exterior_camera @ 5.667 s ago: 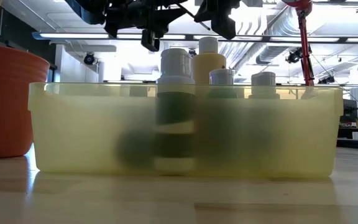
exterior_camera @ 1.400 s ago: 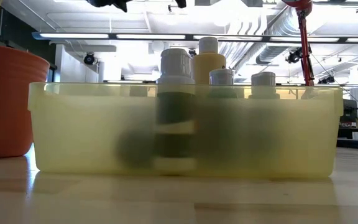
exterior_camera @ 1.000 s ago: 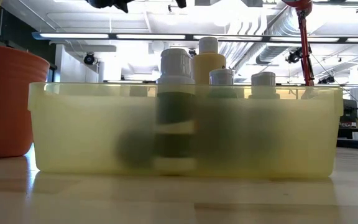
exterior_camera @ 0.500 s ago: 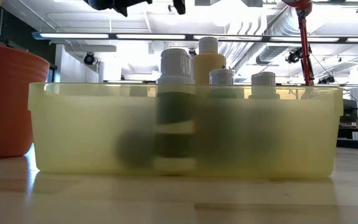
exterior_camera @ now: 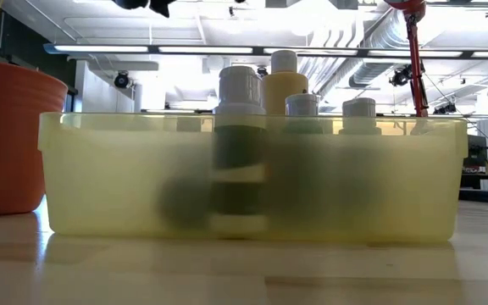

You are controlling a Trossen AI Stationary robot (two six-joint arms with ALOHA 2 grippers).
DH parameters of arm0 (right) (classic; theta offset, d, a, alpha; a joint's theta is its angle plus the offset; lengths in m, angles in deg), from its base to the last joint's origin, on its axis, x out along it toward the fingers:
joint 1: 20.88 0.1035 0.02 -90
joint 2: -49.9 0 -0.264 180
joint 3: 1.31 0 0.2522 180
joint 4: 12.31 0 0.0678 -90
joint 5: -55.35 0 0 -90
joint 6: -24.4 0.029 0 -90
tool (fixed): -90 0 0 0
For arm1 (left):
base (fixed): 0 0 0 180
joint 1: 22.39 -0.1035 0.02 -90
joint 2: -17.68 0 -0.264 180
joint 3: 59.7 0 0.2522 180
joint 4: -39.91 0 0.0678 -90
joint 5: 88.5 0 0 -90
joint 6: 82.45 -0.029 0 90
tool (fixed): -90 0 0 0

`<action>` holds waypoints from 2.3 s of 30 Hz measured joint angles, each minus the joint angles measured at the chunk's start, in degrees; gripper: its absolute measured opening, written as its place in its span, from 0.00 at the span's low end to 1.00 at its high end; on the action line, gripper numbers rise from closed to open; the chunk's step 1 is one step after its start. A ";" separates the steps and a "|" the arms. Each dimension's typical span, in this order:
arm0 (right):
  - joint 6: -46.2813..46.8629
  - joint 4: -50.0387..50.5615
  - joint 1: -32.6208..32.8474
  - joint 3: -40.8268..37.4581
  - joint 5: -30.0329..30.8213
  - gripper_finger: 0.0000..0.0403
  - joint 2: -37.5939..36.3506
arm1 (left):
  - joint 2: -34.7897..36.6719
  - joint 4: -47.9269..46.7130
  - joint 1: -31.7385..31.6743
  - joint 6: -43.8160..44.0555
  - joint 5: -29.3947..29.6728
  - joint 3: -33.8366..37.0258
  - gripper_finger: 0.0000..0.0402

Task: Pick & Place Paint Supplies
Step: Put the silver paintbrush into the orange cup

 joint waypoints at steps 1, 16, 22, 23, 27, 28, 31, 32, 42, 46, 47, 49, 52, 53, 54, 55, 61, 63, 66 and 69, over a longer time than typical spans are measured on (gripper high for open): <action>0.48 0.76 0.00 0.00 -0.12 0.02 -0.05 | 0.43 0.03 -0.32 -0.23 0.80 0.01 0.51; 6.51 3.53 -2.36 0.00 -9.23 0.02 3.14 | 0.52 1.95 0.65 2.20 7.75 0.02 0.48; 7.62 3.68 -3.23 0.00 -9.65 0.02 4.78 | 0.50 2.77 2.10 3.14 7.61 0.02 0.48; 7.90 3.56 -3.27 0.00 -9.64 0.02 5.10 | 0.50 2.70 2.16 3.14 7.58 0.02 0.48; 7.97 3.09 -3.61 0.00 -9.68 0.02 5.48 | 0.50 2.11 2.84 3.14 7.85 0.02 0.48; 7.98 3.03 -3.63 0.00 -9.65 0.02 5.49 | 0.50 1.79 2.87 3.16 7.99 0.02 0.48; 7.98 2.31 -3.93 0.00 -9.65 0.02 5.91 | 0.50 1.28 2.87 3.43 8.09 0.02 0.48; 7.98 2.47 -3.93 0.00 -9.67 0.02 5.99 | 0.50 1.30 2.87 3.86 8.10 0.02 0.48; 8.05 1.21 -4.63 0.00 -10.66 0.02 7.37 | 0.50 1.10 2.87 4.45 8.12 0.02 0.29; 7.81 0.88 -4.61 0.00 -10.72 0.02 7.37 | 0.50 1.15 2.84 4.45 8.82 0.02 0.18; 7.80 0.74 -4.61 0.00 -10.77 0.02 7.38 | 0.50 1.17 2.84 4.45 8.89 0.02 0.15; 7.78 0.64 -4.61 0.00 -10.81 0.02 7.38 | 0.50 1.17 2.82 4.45 9.04 0.02 0.10; 7.29 0.66 -4.61 0.00 -10.70 0.02 7.38 | 0.50 1.13 2.84 4.98 8.95 0.02 0.05; 7.16 0.66 -4.61 0.00 -10.66 0.02 7.38 | 0.50 1.13 2.84 5.06 8.92 0.02 0.03; 6.97 0.63 -4.61 0.00 -10.64 0.02 7.38 | 0.50 1.13 2.84 5.06 8.82 0.02 0.03; 6.58 0.50 -4.61 0.00 -10.62 0.02 7.38 | 0.50 1.14 2.84 5.05 8.82 0.02 0.03; 6.51 -0.67 -4.63 -0.02 -10.44 0.15 7.20 | 0.49 1.18 2.80 4.33 8.41 0.00 0.03; 6.49 -0.57 -4.63 -0.02 -10.44 0.21 6.70 | 0.81 0.92 2.70 4.34 8.03 0.02 0.02; 6.46 -0.29 -4.63 -0.02 -10.50 0.29 5.15 | 2.36 0.52 1.52 4.35 7.08 0.02 0.02; 6.43 -0.16 -4.63 -0.02 -10.53 0.36 3.21 | 4.63 -2.39 -0.02 4.74 7.52 0.02 0.02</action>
